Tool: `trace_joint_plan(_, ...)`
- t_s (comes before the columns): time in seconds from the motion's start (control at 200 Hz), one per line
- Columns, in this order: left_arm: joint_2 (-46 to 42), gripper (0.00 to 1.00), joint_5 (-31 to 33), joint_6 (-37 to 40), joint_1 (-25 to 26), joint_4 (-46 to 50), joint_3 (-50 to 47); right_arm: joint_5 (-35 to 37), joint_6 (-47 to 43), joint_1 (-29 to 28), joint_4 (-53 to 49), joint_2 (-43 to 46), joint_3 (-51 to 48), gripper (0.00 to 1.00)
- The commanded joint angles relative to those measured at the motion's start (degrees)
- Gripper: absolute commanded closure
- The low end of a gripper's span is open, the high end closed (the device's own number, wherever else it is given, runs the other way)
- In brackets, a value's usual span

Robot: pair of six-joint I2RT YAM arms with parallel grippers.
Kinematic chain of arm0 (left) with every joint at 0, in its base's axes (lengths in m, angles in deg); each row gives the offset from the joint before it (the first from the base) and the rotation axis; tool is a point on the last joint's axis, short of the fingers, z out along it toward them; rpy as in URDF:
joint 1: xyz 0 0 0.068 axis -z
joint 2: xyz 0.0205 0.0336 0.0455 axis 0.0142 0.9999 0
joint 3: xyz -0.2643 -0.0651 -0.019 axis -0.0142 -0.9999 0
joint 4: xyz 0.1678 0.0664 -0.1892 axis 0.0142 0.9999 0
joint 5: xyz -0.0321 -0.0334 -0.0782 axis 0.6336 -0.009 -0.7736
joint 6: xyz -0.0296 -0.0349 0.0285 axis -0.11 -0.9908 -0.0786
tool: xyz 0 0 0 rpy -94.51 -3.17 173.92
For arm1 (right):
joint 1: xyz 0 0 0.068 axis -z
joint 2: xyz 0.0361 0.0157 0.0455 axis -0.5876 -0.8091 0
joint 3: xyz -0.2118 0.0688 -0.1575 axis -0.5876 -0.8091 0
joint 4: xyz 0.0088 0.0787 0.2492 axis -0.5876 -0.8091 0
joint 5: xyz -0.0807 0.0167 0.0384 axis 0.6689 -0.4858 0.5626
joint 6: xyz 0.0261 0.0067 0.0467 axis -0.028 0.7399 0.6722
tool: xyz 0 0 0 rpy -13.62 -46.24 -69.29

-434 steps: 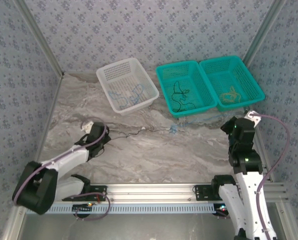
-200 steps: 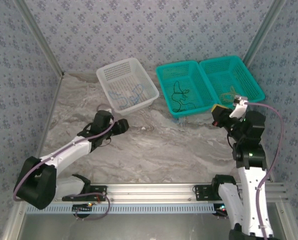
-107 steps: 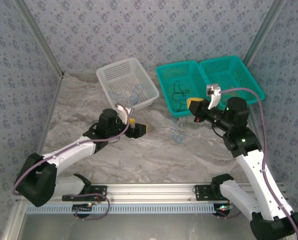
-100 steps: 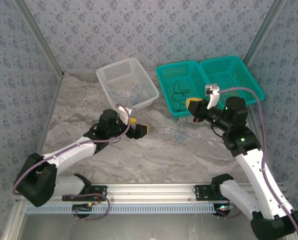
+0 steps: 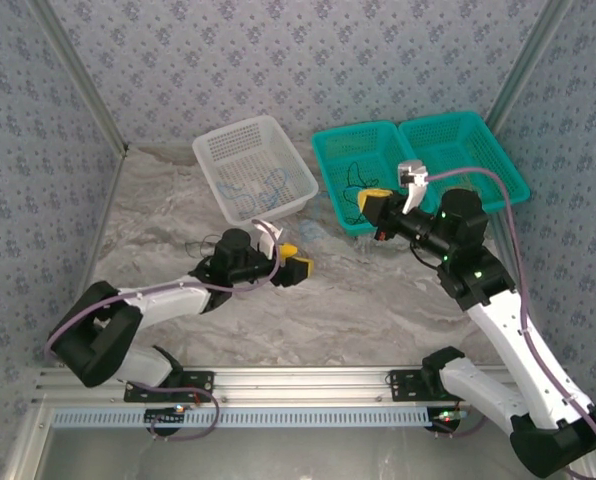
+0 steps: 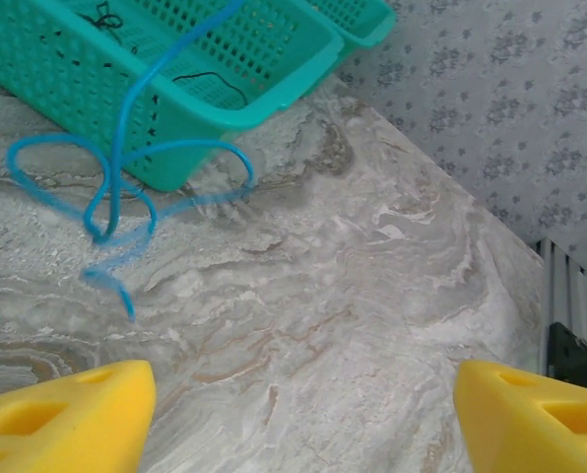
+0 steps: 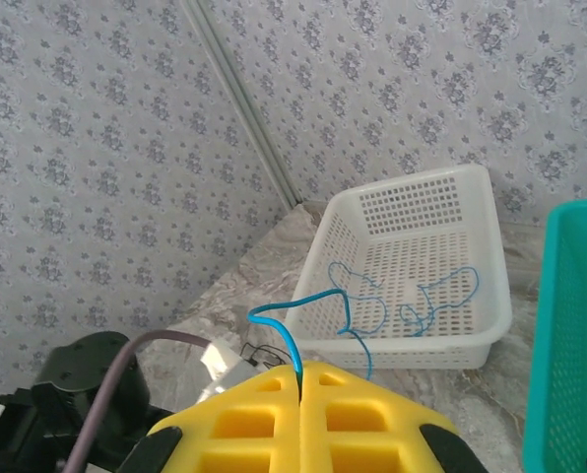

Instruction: Untangle the cables

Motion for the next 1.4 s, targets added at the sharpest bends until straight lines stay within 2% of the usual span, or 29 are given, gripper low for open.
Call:
trace_joint_plan(0.0,3.5,0.22,3.7,-3.2,0.2,-6.9,2.1,0.9,1.8,-1.8,4.2,-1.2,2.1,1.0)
trace_joint_plan(0.165,8.9,0.23,6.7,-4.9,0.3,-10.9,3.2,0.9,2.0,-3.6,5.5,-2.6,2.3,1.0)
trace_joint_plan(0.29,12.9,0.23,5.4,-5.7,0.2,-13.8,4.5,1.3,2.1,-4.2,5.7,-2.5,2.3,1.0)
trace_joint_plan(0.475,15.7,0.22,-1.4,-6.2,0.3,-20.9,4.2,1.7,2.1,-4.5,5.6,-2.1,2.3,1.0)
trace_joint_plan(0.585,16.3,0.22,-4.5,-5.9,0.2,-21.6,4.6,1.8,2.1,-4.6,5.8,-2.2,2.3,1.0)
trace_joint_plan(0.805,17.3,0.43,-5.7,-5.2,0.3,-20.8,5.4,1.8,2.2,-4.7,6.5,-2.3,2.5,1.0)
trace_joint_plan(0.919,17.7,0.42,-5.9,-5.2,0.2,-20.9,5.2,2.1,2.0,-4.8,6.3,-2.3,2.7,1.0)
trace_joint_plan(1.079,17.8,0.35,-5.7,-5.1,0.3,-20.7,4.4,2.9,1.8,-4.9,6.3,-2.1,2.8,1.0)
trace_joint_plan(1.394,18.6,0.38,-8.8,-5.0,0.3,-21.0,4.7,3.2,1.6,-4.9,6.0,-2.1,3.0,1.0)
